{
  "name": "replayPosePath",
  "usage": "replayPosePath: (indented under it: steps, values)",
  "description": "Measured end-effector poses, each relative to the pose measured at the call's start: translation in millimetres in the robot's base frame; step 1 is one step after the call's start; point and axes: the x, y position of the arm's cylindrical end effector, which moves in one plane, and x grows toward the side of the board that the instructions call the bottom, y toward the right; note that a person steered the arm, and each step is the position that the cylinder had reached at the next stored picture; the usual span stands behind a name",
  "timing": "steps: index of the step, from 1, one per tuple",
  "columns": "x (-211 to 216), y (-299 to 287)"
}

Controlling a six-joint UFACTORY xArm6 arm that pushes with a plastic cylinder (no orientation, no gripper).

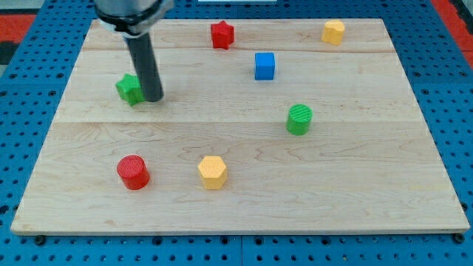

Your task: Slide the green star to the center left

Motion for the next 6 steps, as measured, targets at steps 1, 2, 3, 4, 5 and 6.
replayPosePath:
  steps: [1, 2, 3, 4, 5, 6]
  values:
    - [5.4, 13.6]
    - [-4.5, 55.7]
    - [-28.6, 28.6]
    - [-45.3, -4.9]
    - [-23.3, -0.5]
    - [-14.9, -22.1]
